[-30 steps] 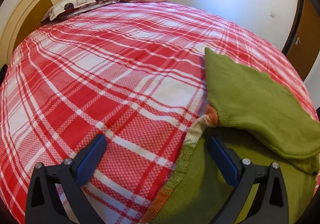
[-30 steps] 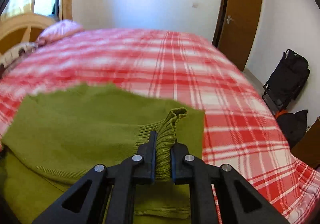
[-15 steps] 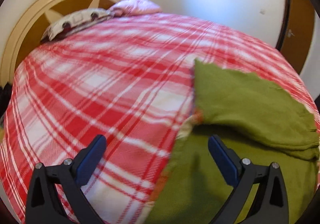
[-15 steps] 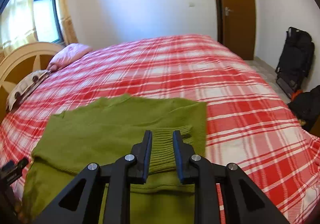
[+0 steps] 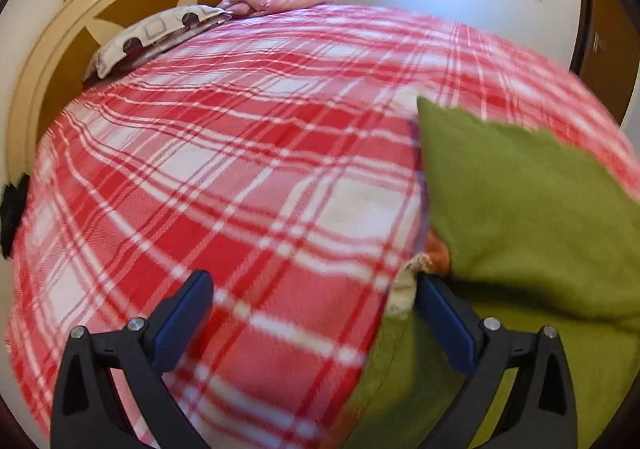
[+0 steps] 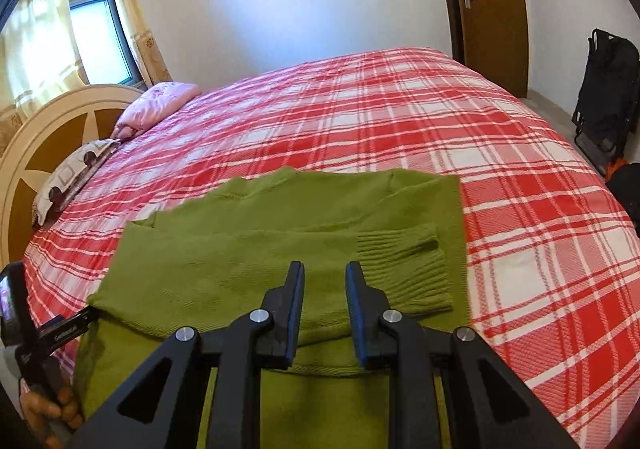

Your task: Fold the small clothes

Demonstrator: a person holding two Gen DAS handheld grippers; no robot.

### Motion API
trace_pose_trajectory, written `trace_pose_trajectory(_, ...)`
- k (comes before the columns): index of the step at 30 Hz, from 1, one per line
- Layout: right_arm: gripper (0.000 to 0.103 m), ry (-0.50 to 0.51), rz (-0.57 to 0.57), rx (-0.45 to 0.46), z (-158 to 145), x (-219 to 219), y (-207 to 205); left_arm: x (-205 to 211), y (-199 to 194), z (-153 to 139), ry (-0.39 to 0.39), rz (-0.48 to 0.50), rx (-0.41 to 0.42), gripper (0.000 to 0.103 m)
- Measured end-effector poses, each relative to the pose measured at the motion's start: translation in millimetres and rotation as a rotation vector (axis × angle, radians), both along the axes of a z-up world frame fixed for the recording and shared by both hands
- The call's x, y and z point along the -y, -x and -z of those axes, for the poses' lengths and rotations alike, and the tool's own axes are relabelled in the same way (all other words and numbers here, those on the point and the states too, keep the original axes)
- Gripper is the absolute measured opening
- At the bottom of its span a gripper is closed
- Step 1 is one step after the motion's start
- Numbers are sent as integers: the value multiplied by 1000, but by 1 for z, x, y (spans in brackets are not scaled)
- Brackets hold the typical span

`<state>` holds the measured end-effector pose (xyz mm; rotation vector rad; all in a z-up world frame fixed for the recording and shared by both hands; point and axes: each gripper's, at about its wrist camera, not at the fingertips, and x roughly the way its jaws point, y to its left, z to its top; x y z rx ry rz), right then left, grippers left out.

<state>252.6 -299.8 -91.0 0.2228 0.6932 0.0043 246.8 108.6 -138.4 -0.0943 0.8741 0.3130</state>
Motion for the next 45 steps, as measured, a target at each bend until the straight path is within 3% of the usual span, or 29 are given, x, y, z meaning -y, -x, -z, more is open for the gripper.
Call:
trace_pose_trajectory(2,22,-4,-11,3,-2,-4,-3,-6,-9,1,23,5,-3,103)
trace_pose_trajectory(5,22,-28,-19,-8,2,-7,-8,-26,-13,9,147,-44,-17,103)
trace_pose_trajectory(7,22,-33,-28,-30,10,-10,-12,-32,-8,9,182,-62,0,103)
trace_pose_trajectory(10,23,-56,-35,-130,42,-12,-23,-31,-4,10,185,-76,14,103)
trace_pose_trajectory(11,23,-70,-45,-122,51,-12,-22,-30,-3,10,179,-78,16,103)
trace_pose_trajectory(17,23,-100,-52,-142,39,-9,-15,-26,-3,8,139,-58,-13,103)
trace_pose_trajectory(20,23,-162,-59,-84,18,-5,11,-21,11,-3,107,-39,6,103)
trace_pose_trajectory(22,23,-167,-68,-47,5,-4,30,-18,24,-14,43,-35,37,103)
trace_pose_trajectory(26,24,-160,-80,20,-24,3,81,-13,43,-34,16,37,82,103)
trace_pose_trajectory(28,31,-174,-79,37,-35,11,108,-7,53,-43,-5,79,107,103)
trace_pose_trajectory(30,62,-208,-83,53,-41,19,134,-1,61,-50,-26,114,129,103)
trace_pose_trajectory(31,69,-222,-86,61,-43,21,142,3,67,-53,-38,137,139,103)
trace_pose_trajectory(33,71,-251,-94,84,-48,28,170,10,76,-57,-53,189,151,103)
trace_pose_trajectory(38,71,-196,-112,-41,-37,32,208,21,110,-61,-95,345,166,103)
trace_pose_trajectory(42,71,-160,-126,-144,-12,30,244,5,144,-54,-26,456,142,103)
trace_pose_trajectory(45,71,-180,-141,-217,13,26,266,-16,168,-39,60,475,81,103)
